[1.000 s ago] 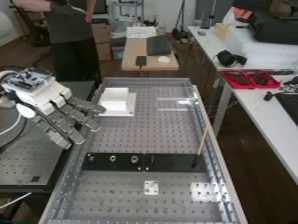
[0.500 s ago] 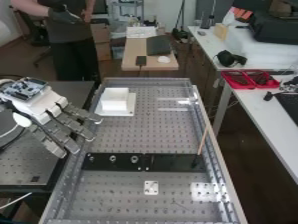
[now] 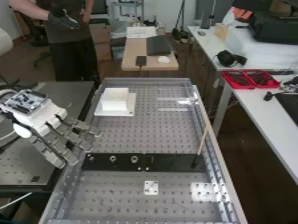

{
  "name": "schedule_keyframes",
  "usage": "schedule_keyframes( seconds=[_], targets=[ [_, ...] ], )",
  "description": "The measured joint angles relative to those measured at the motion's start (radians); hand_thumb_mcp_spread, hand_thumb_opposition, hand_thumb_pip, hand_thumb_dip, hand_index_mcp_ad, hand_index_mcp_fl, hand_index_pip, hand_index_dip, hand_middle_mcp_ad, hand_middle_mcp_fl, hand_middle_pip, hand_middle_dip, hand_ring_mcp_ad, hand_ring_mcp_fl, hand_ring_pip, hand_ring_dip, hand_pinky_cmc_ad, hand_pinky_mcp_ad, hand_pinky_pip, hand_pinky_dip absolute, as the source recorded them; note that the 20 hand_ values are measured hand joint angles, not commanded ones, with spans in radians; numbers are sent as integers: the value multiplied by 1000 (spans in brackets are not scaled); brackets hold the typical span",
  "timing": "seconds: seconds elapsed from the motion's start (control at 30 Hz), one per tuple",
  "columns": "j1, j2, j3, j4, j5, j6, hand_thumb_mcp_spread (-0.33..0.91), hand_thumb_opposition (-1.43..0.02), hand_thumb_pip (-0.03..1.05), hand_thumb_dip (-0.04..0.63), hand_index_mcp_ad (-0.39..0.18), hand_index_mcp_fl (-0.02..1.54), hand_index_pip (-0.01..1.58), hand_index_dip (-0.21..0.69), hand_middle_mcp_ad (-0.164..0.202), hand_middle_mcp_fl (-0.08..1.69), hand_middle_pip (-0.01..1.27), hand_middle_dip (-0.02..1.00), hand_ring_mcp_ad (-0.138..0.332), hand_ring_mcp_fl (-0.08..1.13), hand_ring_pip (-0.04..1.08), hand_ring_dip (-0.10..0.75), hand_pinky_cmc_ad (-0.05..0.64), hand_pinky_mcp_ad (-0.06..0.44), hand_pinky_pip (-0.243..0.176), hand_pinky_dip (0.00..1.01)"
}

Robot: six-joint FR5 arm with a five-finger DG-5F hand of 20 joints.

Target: Grab the smaller nut and place it in the white container

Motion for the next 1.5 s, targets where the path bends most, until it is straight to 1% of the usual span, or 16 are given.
schedule_keyframes(
  seconds=[0.1, 0.2, 0.3, 0.47, 0.53, 0.57, 0.67, 0.77, 0.83, 0.87, 1.03, 1.17, 1.27, 1.33, 1.4, 1.5],
  targets=[
    [-10, -14, -4, 16, -10, 0, 363, -798, 518, 143, -106, 56, 417, -152, 113, 21, 152, 40, 222, 19, 110, -47, 360, 230, -96, 230],
    [-19, -32, -5, 31, -17, 1, 379, -798, 536, 148, -106, 73, 513, -115, 113, 17, 154, 40, 222, 19, 105, -51, 356, 227, -96, 209],
    [-27, -48, -4, 44, -21, 5, 380, -799, 555, 157, -110, 70, 630, -82, 113, 17, 154, 45, 222, 19, 105, -47, 356, 230, -96, 208],
    [-41, -75, 1, 66, -27, 18, 375, -819, 562, 202, -110, 72, 836, -23, 113, 19, 152, 47, 227, 19, 105, -47, 360, 227, -96, 208],
    [-49, -89, 6, 78, -29, 28, 380, -836, 611, 206, -110, 73, 902, -7, 113, 21, 154, 47, 209, 23, 108, -47, 356, 230, -93, 208],
    [-51, -92, 7, 80, -29, 31, 377, -836, 637, 206, -112, 72, 935, 7, 113, 17, 152, 49, 213, 14, 96, -47, 356, 227, -93, 208],
    [-58, -109, 15, 93, -29, 49, 380, -850, 637, 237, -112, 40, 1028, 66, 113, 19, 152, 65, 201, 14, 89, -47, 360, 230, -96, 208],
    [-61, -120, 21, 102, -24, 65, 377, -848, 641, 237, -112, 40, 1145, 112, 113, 19, 152, 65, 194, 14, 89, -47, 356, 232, -96, 208],
    [-61, -127, 25, 108, -21, 72, 380, -860, 641, 234, -112, 40, 1189, 126, 113, 17, 150, 65, 194, 14, 89, -47, 360, 232, -93, 208],
    [-61, -130, 26, 110, -19, 74, 379, -867, 641, 253, -112, 23, 1203, 140, 113, 19, 152, 70, 194, 14, 89, -47, 356, 232, -93, 208],
    [-60, -151, 37, 122, -16, 79, 379, -867, 641, 255, -112, 17, 1314, 204, 113, 19, 152, 79, 194, 14, 93, -47, 356, 232, -93, 208],
    [-60, -168, 46, 130, -15, 79, 379, -867, 641, 255, -112, 23, 1346, 253, 113, 19, 152, 96, 194, 17, 89, -47, 356, 232, -93, 194],
    [-59, -184, 52, 139, -16, 75, 379, -867, 641, 255, -112, 3, 1381, 267, 113, 17, 152, 94, 195, 14, 96, -47, 356, 229, -93, 195],
    [-57, -198, 57, 147, -16, 67, 379, -867, 641, 255, -108, 9, 1381, 274, 112, 17, 152, 98, 176, 14, 96, -47, 356, 232, -93, 195],
    [-56, -211, 61, 154, -18, 59, 379, -867, 641, 255, -112, 9, 1381, 284, 113, 17, 150, 99, 182, 14, 96, -47, 356, 229, -93, 188],
    [-57, -229, 66, 164, -21, 48, 379, -867, 641, 255, -108, 9, 1393, 284, 110, 33, 152, 101, 162, 14, 94, -47, 356, 232, -93, 188]
  ],
)
